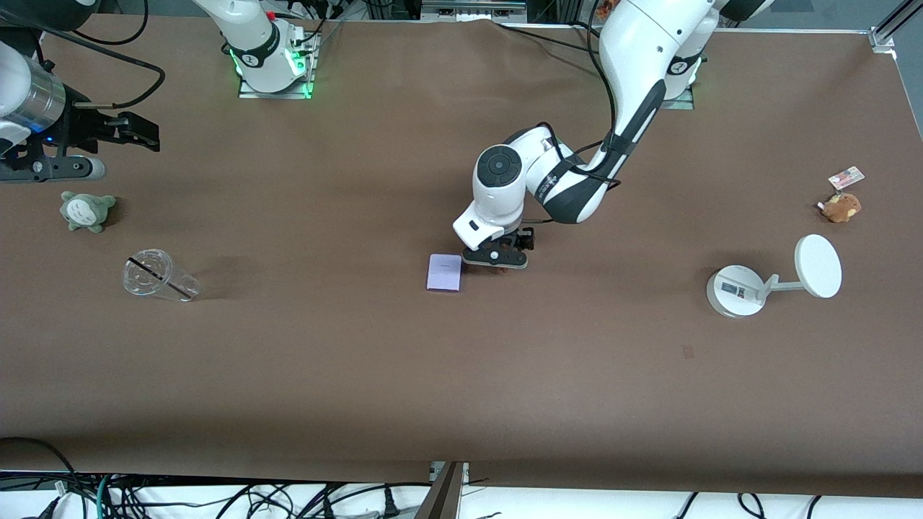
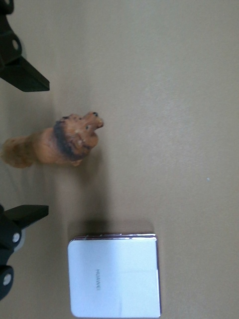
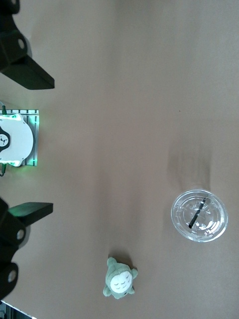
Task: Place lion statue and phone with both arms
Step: 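Close the left gripper on the lion statue and lift it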
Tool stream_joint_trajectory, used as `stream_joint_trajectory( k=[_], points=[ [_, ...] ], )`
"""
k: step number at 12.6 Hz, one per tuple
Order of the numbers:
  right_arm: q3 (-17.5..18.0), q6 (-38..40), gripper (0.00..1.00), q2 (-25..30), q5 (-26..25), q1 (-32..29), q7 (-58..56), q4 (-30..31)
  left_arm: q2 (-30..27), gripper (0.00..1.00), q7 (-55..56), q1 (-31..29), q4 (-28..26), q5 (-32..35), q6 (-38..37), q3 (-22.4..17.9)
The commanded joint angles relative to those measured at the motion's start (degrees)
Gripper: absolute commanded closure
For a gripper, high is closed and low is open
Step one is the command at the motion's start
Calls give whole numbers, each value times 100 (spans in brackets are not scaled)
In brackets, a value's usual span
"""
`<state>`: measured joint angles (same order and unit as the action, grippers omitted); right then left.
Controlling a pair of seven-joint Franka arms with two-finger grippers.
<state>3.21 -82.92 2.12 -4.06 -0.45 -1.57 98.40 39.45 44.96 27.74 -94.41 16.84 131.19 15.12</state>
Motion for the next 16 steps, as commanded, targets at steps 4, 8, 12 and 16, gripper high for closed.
stream_joint_trajectory(
  k=[4, 8, 12, 16],
  points=[
    [22, 30, 0, 16, 81, -52, 8, -22, 203, 27, -13, -32, 1, 197, 293, -36],
    [22, 30, 0, 16, 81, -52, 17, -22, 151, 72, -74, -102, 19, 197, 249, -36],
    [22, 21, 0, 25, 81, -52, 8, -22, -453, 86, -426, -453, 89, 91, -477, -18],
    [40, 13, 0, 17, 90, -43, 87, -22, -1131, 86, -1249, -1138, 142, 83, -1489, -1]
  ],
)
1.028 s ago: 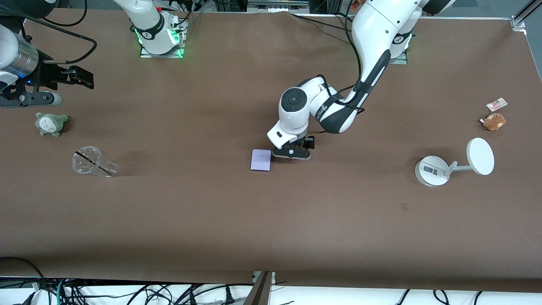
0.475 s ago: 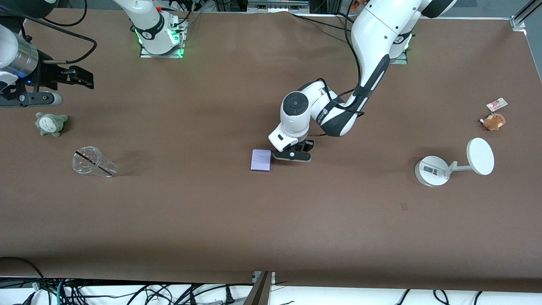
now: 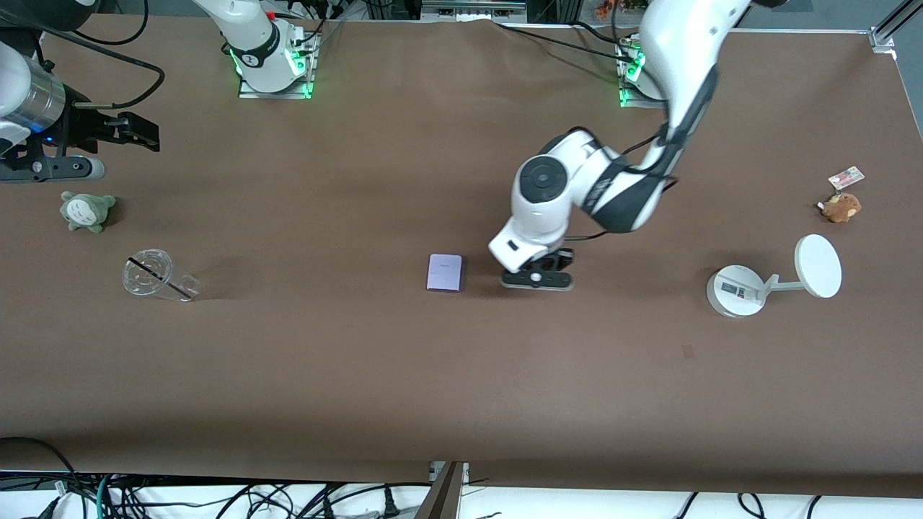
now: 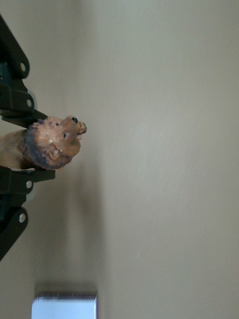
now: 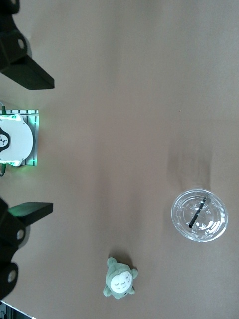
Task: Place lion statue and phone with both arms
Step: 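Carry the lion toward the white lamp while the right gripper reaches the phone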
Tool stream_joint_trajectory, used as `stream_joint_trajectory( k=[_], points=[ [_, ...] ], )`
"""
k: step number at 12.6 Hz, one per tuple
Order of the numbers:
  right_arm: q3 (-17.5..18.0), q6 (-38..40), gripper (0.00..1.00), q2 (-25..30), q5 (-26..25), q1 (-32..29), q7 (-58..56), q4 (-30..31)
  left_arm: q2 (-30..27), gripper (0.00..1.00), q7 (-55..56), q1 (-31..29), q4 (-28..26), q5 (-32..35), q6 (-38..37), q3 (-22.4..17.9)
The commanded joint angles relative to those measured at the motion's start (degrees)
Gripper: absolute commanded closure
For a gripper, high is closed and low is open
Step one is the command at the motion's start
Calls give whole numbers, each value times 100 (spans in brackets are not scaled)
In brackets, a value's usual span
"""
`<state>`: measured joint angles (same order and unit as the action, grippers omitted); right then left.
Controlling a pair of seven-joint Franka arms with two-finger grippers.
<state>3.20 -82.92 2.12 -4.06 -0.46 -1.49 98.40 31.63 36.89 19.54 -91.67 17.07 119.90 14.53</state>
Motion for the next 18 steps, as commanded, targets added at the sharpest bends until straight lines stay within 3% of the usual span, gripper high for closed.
stream_joint_trajectory(
  k=[1, 4, 7, 14, 18],
  points=[
    [49, -5, 0, 17, 98, -33, 96, -22, -437, 85, -951, -554, -115, 42, -510, 59],
    [57, -75, 0, -106, 299, 230, 132, -22, -561, 86, -2323, -1362, -106, -274, -818, 50],
    [57, -417, 0, -343, 608, 616, 955, -22, -491, 86, -3433, -2031, -132, -300, -836, 41],
    [57, -2068, 0, -1502, 608, 1882, 3012, -31, 114, 88, -3452, -2657, -211, -195, -740, -11],
    [57, -2886, 0, -2345, 608, 2348, 3785, -241, 265, 88, -3496, -2876, -562, -186, -126, -20]
  ],
)
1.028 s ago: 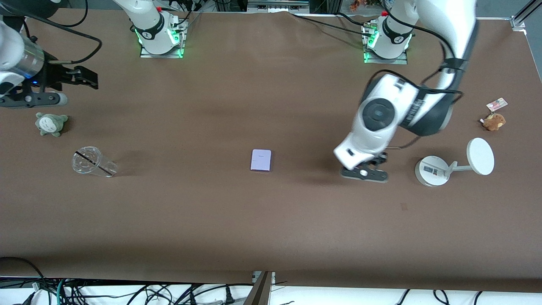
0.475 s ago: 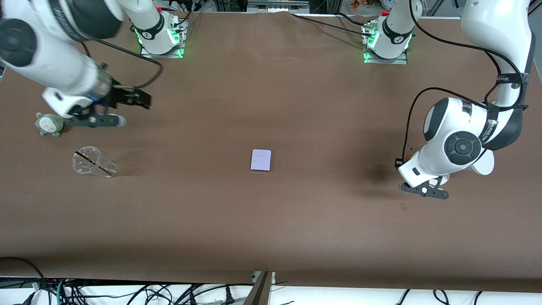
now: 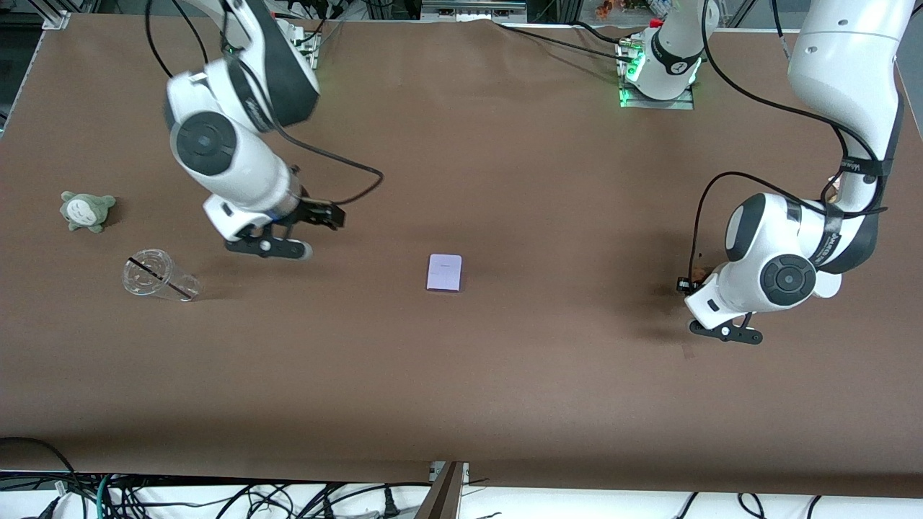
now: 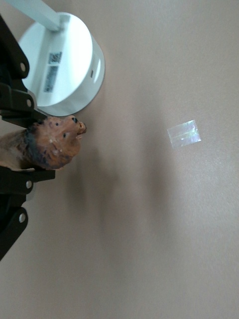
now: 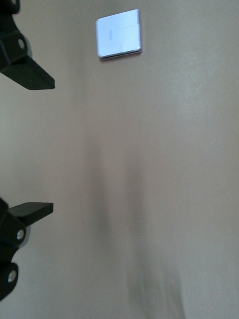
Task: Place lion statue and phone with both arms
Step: 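Lower the right gripper onto the phone while the left gripper holds the lion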
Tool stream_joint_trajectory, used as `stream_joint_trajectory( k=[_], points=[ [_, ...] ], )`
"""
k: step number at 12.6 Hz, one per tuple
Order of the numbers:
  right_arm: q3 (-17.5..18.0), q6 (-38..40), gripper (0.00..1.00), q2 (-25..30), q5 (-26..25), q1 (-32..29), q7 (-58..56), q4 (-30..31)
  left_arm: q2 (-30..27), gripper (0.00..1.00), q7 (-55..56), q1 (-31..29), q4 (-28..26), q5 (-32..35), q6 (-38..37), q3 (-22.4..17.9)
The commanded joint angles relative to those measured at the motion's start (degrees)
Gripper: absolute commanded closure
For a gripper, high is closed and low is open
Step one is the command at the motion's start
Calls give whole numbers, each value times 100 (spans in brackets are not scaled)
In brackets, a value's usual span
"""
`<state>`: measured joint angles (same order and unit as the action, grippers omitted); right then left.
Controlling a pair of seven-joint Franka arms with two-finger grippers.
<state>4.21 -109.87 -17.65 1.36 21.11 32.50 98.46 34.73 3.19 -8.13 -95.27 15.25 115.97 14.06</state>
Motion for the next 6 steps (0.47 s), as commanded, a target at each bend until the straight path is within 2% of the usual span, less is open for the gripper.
stream_joint_trajectory(
  k=[1, 4, 6],
  points=[
    [-43, -297, 0, -658, 66, 340, 580, -440, -1, 89, -204, -145, -255, 22, 381, 26],
    [-52, -368, 0, -1659, 14, 780, 1038, -1352, 183, 88, -415, -312, -317, 22, 891, 26],
    [-52, -569, 0, -2135, 22, 939, 1092, -1741, 262, 88, -557, -400, -317, 22, 980, 35]
  ],
)
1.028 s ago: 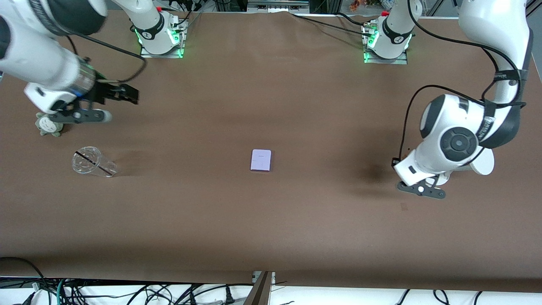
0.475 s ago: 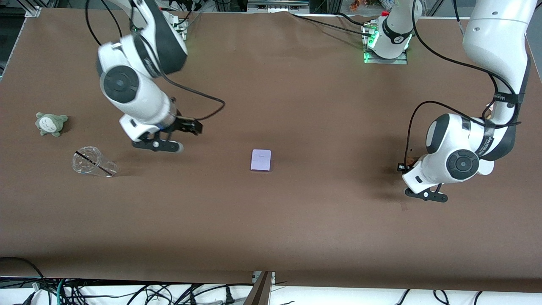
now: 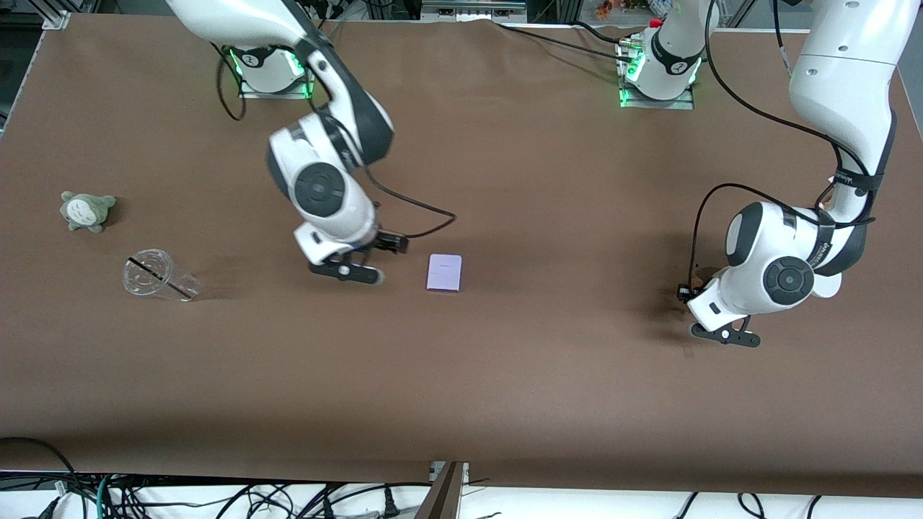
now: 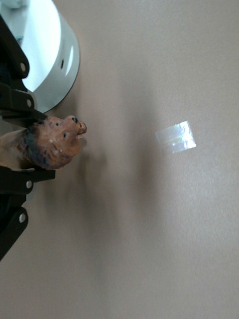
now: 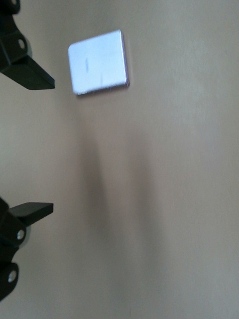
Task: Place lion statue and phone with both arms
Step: 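Lower the right gripper onto the phone while the left gripper holds the lion, then set the lion by the lamp base while the right gripper lifts the phone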
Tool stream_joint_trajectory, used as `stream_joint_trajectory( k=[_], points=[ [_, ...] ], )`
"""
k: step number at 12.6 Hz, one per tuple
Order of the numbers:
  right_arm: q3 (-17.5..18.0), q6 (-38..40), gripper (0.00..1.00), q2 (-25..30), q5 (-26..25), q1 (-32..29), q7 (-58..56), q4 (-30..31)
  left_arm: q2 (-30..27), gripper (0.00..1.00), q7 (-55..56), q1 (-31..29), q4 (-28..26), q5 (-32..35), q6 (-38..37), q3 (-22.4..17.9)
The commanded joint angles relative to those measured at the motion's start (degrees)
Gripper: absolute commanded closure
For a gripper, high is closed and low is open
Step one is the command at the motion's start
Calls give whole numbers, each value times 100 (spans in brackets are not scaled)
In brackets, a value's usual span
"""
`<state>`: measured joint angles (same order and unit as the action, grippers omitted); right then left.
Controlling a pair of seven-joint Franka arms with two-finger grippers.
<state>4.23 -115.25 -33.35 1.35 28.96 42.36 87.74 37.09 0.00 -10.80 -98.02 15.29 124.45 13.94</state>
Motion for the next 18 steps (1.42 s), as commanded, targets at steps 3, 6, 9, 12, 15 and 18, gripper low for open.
stream_joint_trajectory(
  k=[3, 6, 9, 12, 15, 18],
  points=[
    [-54, -733, 0, -926, -3, 363, -43, -679, 27, 88, -237, -133, -42, 17, 132, 48],
    [-54, -1375, 0, -1261, -21, 610, -79, -697, 53, 88, -185, -98, -60, 0, 123, 74],
    [-63, -1676, 0, -1498, -205, 768, -96, -810, 97, 88, -167, -89, -60, -62, 132, 92],
    [-63, -1685, 0, -1726, -433, 830, -87, -969, 97, 1, -158, -72, -60, -62, 115, 92],
    [-63, -1728, 0, -1894, -566, 865, -61, -1013, 9, 0, -193, -54, -42, -62, 27, 109],
    [-63, -2045, 0, -1999, -592, 892, -79, -1031, -393, 0, -220, -54, 80, -53, -411, 188]
  ],
)
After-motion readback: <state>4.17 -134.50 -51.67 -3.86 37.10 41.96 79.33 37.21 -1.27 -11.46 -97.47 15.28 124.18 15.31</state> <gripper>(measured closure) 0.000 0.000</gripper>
